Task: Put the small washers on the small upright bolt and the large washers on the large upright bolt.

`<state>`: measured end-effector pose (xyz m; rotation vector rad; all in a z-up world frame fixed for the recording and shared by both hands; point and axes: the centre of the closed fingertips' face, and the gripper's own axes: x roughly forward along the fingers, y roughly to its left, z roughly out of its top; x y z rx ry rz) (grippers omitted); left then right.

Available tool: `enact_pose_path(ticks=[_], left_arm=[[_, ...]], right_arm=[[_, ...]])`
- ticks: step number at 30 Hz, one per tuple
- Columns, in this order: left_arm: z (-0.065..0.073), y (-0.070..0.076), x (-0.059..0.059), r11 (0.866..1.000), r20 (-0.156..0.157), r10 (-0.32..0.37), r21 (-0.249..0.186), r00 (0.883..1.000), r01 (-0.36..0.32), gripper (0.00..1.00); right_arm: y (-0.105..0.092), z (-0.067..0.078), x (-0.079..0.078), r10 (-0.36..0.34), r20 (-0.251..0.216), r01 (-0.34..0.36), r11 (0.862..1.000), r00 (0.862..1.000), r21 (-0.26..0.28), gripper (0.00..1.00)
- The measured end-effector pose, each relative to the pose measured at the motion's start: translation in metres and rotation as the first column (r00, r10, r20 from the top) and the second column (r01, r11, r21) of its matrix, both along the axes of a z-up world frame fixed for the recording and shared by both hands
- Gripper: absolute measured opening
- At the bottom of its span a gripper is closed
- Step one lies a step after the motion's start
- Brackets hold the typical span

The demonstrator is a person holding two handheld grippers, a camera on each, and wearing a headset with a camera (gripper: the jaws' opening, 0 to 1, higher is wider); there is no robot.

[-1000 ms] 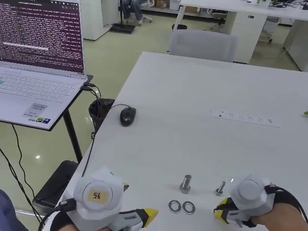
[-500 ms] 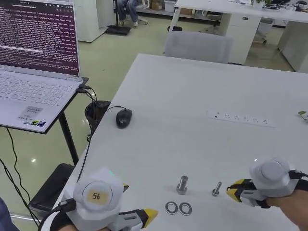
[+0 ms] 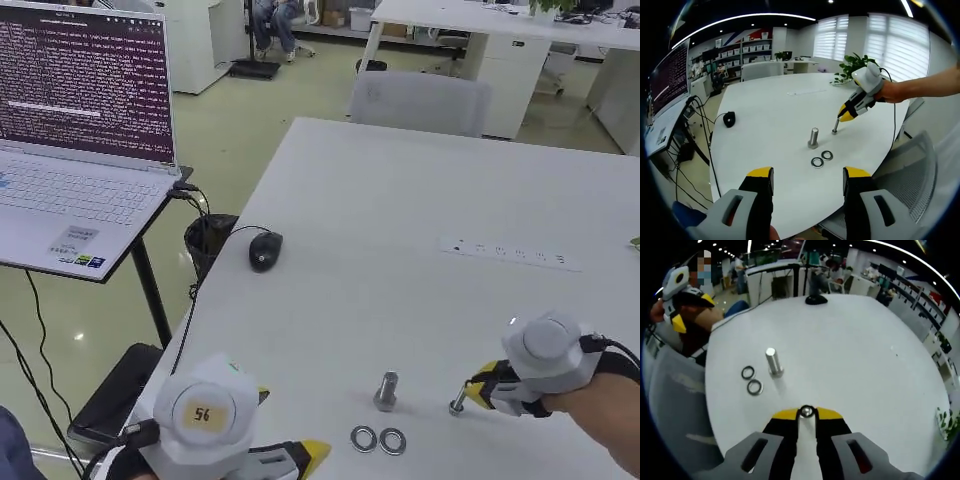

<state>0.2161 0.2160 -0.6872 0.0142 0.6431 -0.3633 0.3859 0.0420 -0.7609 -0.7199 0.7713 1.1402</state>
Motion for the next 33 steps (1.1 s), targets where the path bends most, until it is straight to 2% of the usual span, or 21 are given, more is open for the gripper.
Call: enact_pose_path(ticks=[3, 6, 10, 17, 22, 29, 33], left_arm=[[0.000, -0.001, 0.000, 1.000, -0.001, 0.002, -0.002, 1.000, -0.002, 0.55], [0.000, -0.001, 0.000, 1.000, 0.000, 0.000, -0.003, 1.000, 0.000, 0.55], [0.001, -0.002, 0.001, 1.000, 0.002, -0.002, -0.003, 1.000, 0.002, 0.55], [0.002, -0.002, 0.003, 1.000, 0.004, -0.005, -0.003, 1.000, 0.005, 0.55], [0.000, -0.002, 0.003, 1.000, 0.002, -0.003, -0.003, 1.000, 0.003, 0.55], [-0.003, 0.001, 0.000, 1.000, -0.007, 0.004, -0.007, 1.000, -0.004, 0.55], [-0.005, 0.004, -0.002, 1.000, -0.012, 0.011, -0.006, 1.000, -0.011, 0.55]], right_arm=[[0.000, -0.002, -0.001, 0.020, 0.000, -0.020, 1.000, 1.000, -0.024, 0.13], [0.000, -0.003, 0.000, 0.062, 0.017, -0.061, 0.996, 0.998, -0.071, 0.13], [0.004, -0.004, 0.001, 0.085, 0.015, -0.084, 0.993, 0.996, -0.086, 0.13], [0.004, -0.009, 0.001, 0.133, 0.009, -0.130, 0.981, 0.991, -0.141, 0.13], [0.005, -0.013, 0.000, 0.150, -0.011, -0.150, 0.975, 0.989, -0.165, 0.13], [0.002, -0.029, -0.003, 0.176, -0.047, -0.182, 0.958, 0.983, -0.220, 0.13], [0.002, -0.039, -0.002, 0.170, -0.068, -0.181, 0.956, 0.983, -0.232, 0.13]])
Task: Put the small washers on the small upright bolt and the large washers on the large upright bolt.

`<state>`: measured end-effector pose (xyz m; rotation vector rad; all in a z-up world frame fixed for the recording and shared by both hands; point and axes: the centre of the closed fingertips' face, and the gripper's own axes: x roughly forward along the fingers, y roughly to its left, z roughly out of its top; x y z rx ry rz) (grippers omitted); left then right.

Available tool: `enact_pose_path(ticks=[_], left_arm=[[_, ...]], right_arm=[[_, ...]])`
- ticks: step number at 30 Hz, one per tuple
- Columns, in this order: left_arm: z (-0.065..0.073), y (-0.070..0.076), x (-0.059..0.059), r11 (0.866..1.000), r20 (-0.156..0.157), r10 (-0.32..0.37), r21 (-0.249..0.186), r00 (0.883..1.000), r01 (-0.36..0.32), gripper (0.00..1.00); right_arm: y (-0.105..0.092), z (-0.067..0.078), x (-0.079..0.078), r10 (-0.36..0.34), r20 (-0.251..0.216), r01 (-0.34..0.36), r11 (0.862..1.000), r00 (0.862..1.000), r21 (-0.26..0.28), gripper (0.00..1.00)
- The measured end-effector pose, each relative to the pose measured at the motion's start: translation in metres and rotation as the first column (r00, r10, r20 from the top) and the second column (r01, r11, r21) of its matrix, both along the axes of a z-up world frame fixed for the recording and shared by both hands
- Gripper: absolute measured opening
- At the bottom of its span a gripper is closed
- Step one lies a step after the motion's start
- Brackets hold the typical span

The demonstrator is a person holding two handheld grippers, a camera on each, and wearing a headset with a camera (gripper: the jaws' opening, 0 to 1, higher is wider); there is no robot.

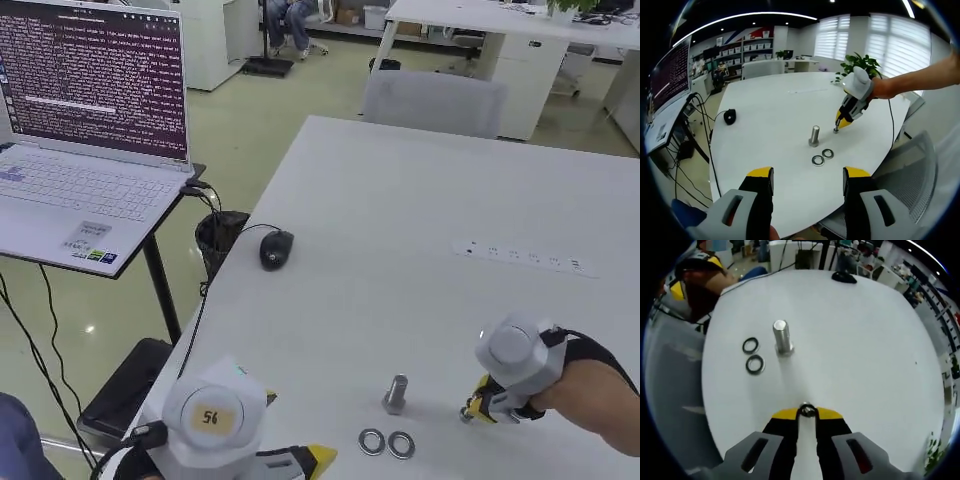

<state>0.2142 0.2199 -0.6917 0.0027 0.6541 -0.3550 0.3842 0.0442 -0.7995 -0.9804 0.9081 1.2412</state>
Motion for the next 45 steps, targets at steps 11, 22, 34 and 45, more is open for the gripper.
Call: enact_pose_path(ticks=[11, 22, 34, 45], left_arm=[[-0.002, 0.002, -0.001, 1.000, -0.008, 0.010, 0.000, 1.000, -0.010, 0.55], [0.000, -0.003, 0.002, 1.000, -0.003, -0.003, 0.003, 1.000, 0.003, 0.55], [0.001, -0.011, 0.001, 1.000, 0.003, -0.027, 0.005, 1.000, 0.027, 0.55], [0.003, -0.012, -0.002, 1.000, 0.008, -0.028, 0.006, 1.000, 0.028, 0.55]], right_arm=[[-0.003, -0.016, -0.001, -0.030, -0.038, 0.030, 0.999, 0.999, -0.016, 0.14], [-0.021, 0.000, -0.002, -0.131, -0.027, 0.133, 0.989, 0.991, 0.066, 0.19], [-0.060, -0.017, -0.059, -0.251, -0.146, 0.270, 0.953, 0.957, 0.133, 0.22], [-0.033, -0.017, -0.086, -0.193, -0.155, 0.223, 0.954, 0.969, 0.202, 0.26]])
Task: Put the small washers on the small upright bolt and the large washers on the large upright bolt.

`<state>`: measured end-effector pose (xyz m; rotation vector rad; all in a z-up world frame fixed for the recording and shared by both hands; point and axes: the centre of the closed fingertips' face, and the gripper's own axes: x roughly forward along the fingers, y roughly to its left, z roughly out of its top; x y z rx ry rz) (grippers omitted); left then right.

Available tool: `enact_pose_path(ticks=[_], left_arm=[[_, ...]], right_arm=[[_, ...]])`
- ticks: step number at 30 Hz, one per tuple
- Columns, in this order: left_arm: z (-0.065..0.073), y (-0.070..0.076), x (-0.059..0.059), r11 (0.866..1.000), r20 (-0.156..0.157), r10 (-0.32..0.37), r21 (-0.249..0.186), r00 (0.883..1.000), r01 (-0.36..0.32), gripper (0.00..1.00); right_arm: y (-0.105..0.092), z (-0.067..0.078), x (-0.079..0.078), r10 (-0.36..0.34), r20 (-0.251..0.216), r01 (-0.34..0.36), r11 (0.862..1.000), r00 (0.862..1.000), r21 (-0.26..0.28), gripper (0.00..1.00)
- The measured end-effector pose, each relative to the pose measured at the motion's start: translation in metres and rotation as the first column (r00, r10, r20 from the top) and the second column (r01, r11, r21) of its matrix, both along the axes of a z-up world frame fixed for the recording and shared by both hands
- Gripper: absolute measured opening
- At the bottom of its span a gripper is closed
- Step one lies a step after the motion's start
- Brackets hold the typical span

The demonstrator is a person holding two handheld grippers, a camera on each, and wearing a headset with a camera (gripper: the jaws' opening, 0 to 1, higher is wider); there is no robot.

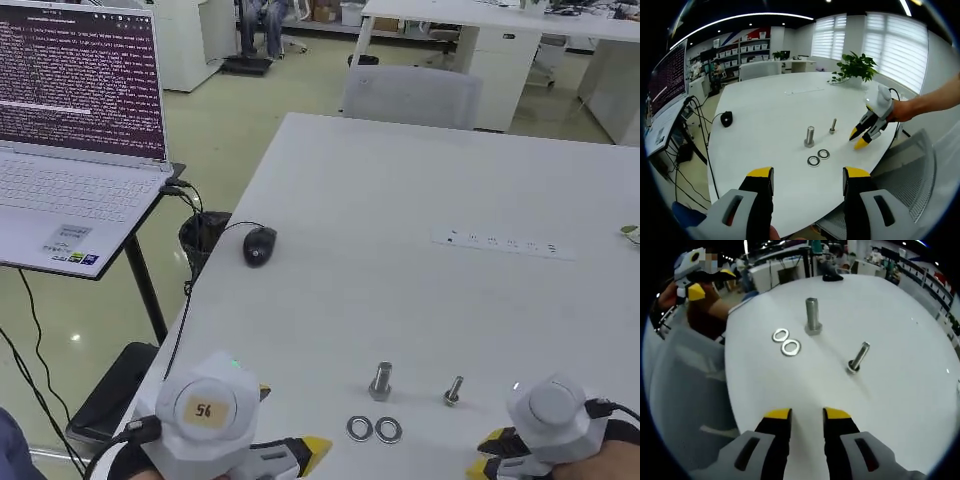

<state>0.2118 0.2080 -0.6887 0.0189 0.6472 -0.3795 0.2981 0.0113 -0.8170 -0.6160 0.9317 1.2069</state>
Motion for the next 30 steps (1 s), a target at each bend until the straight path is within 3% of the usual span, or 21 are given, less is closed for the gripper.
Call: enact_pose_path(ticks=[7, 17, 21, 25, 28, 30], left_arm=[[0.000, 0.001, -0.002, 1.000, 0.001, 0.009, 0.000, 1.000, -0.009, 0.55], [0.001, 0.001, -0.006, 1.000, 0.006, 0.018, 0.001, 1.000, -0.018, 0.55], [0.002, 0.002, -0.007, 1.000, 0.008, 0.023, 0.000, 1.000, -0.023, 0.55], [0.002, 0.003, -0.007, 1.000, 0.007, 0.028, -0.004, 1.000, -0.028, 0.55], [0.000, 0.003, -0.009, 0.999, 0.003, 0.035, -0.007, 0.999, -0.035, 0.55], [0.000, 0.004, -0.010, 0.999, 0.003, 0.041, -0.013, 0.999, -0.041, 0.55]], right_arm=[[0.030, 0.000, -0.005, 0.020, 0.015, -0.021, 0.999, 1.000, 0.029, 0.26], [0.082, 0.001, -0.002, 0.117, 0.035, -0.118, 0.992, 0.993, 0.034, 0.26], [0.092, -0.001, 0.001, 0.204, 0.060, -0.204, 0.979, 0.977, -0.014, 0.28], [0.099, -0.007, -0.001, 0.283, 0.025, -0.281, 0.958, 0.959, -0.056, 0.29], [0.098, -0.009, 0.005, 0.358, 0.046, -0.351, 0.928, 0.933, -0.123, 0.30], [0.102, -0.009, 0.005, 0.364, 0.043, -0.358, 0.927, 0.930, -0.117, 0.31]])
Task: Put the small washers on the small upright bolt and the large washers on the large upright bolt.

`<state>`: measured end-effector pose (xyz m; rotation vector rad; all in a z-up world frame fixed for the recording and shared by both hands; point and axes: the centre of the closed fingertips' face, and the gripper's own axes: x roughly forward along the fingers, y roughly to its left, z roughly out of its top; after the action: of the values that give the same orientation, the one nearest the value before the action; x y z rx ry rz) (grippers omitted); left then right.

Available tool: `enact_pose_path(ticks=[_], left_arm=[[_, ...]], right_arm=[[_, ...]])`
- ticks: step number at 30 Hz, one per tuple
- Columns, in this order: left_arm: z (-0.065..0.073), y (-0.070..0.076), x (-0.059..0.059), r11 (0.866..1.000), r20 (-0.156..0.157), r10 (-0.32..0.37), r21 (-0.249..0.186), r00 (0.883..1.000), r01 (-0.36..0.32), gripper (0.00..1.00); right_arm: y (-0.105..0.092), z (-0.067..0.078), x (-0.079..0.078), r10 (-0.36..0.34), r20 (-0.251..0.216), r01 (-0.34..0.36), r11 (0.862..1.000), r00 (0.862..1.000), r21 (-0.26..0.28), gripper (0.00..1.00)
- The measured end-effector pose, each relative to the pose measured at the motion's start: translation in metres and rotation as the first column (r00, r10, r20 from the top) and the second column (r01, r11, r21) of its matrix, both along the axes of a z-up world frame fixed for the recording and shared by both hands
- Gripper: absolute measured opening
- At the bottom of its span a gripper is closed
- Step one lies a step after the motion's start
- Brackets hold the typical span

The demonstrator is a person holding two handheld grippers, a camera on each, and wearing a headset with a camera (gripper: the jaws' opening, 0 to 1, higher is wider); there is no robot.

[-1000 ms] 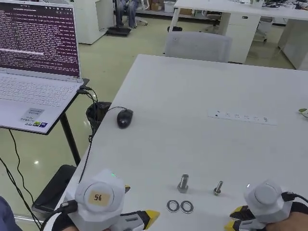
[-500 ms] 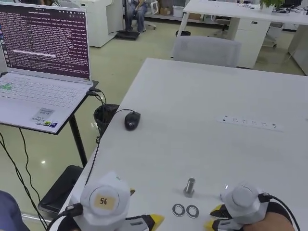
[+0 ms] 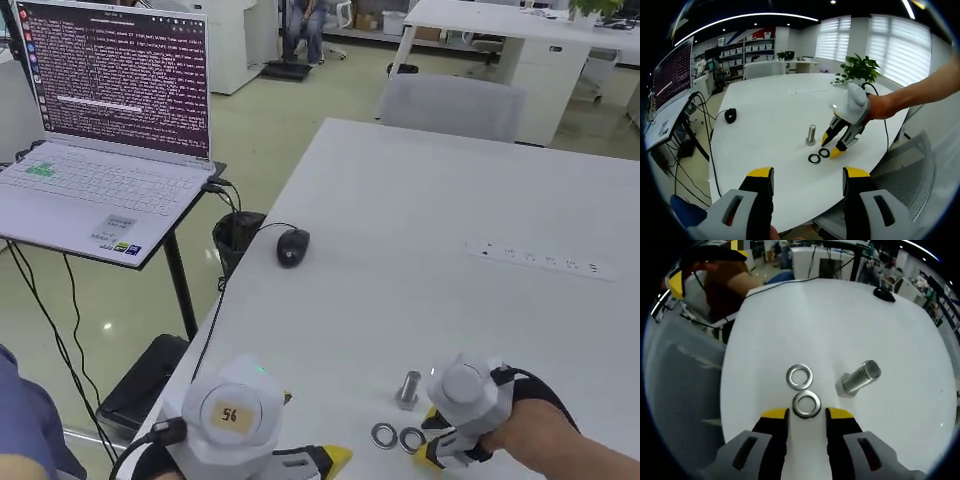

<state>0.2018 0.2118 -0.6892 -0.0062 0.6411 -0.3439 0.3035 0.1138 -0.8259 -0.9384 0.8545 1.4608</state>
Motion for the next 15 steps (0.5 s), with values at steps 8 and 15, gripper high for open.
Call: enact_pose_path(ticks=[8, 15], left_arm=[[-0.0022, 0.0071, -0.0011, 1.000, -0.005, 0.019, -0.005, 1.000, -0.019, 0.55], [-0.0021, 0.0080, 0.0041, 1.000, -0.001, 0.022, -0.012, 1.000, -0.022, 0.55]], right_arm=[[0.0024, -0.0005, -0.0015, 0.059, 0.000, -0.059, 0.998, 0.998, -0.008, 0.31], [0.0024, 0.0000, -0.0017, 0.057, 0.003, -0.057, 0.998, 0.998, -0.006, 0.25]])
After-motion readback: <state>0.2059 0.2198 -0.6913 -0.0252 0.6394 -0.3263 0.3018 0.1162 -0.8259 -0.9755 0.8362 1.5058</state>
